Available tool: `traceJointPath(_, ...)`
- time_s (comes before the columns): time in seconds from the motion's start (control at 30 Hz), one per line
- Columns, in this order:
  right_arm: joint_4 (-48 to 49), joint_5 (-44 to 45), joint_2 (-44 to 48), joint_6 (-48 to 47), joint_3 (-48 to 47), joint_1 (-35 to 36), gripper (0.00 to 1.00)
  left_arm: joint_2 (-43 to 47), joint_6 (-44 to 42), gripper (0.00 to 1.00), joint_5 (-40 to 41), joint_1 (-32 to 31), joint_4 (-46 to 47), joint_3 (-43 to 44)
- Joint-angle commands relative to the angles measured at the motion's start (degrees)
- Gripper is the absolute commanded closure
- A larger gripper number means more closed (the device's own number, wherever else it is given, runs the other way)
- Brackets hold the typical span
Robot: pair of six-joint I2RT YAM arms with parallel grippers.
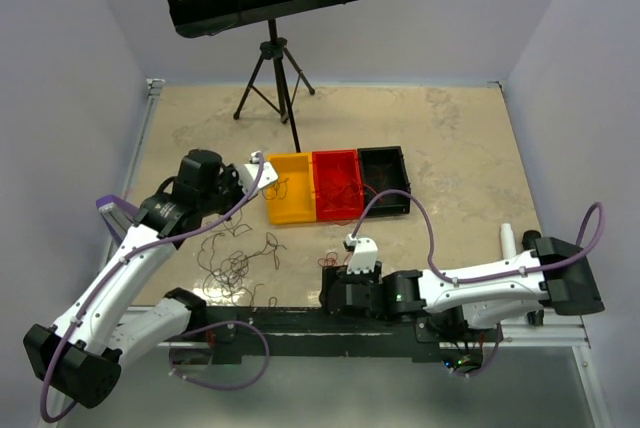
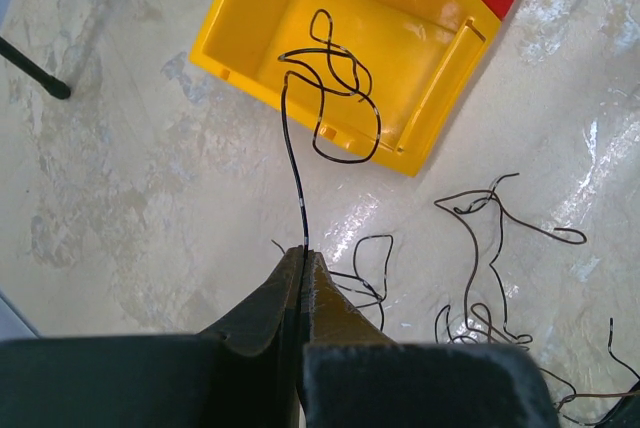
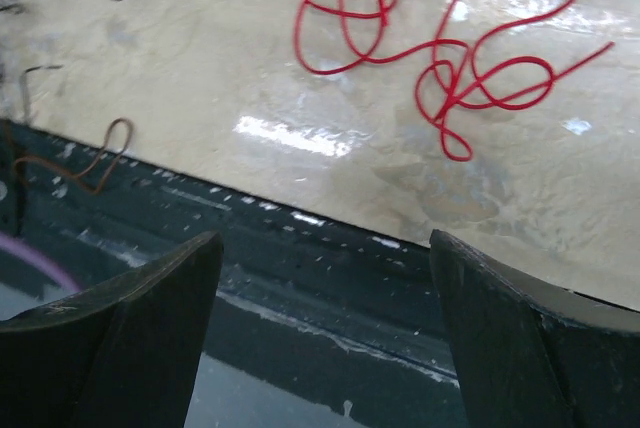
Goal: Untangle the cables
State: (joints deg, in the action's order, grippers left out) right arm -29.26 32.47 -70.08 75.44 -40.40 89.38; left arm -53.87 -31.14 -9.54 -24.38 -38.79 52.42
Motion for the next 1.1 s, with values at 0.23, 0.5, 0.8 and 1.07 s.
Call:
traceJointPath(0.23,-11.09,14.72,-7.78,21.67,-3.19,-0.17,0.18,0.96,-1.38,1.0,-0.74,0.3,-0.59,-0.83)
traceJointPath(0.5,1.89,17.81,-12.35,13.97,-1.79,-7.72,0.38,1.04,-1.74,1.0,-1.62,0.39,-2.26,-0.3)
traceJointPath(0.8,0.45,20.78,-11.66,7.97,-5.55,-12.04,1.0,1.75,-2.26,1.0,-1.01,0.3,-2.61,-0.48)
traceJointPath(1.07,-3.45,28.44,0.81,-7.81,-18.56,-15.19,1.0,1.48,-2.09,1.0,-1.36,0.3,-2.79,0.31)
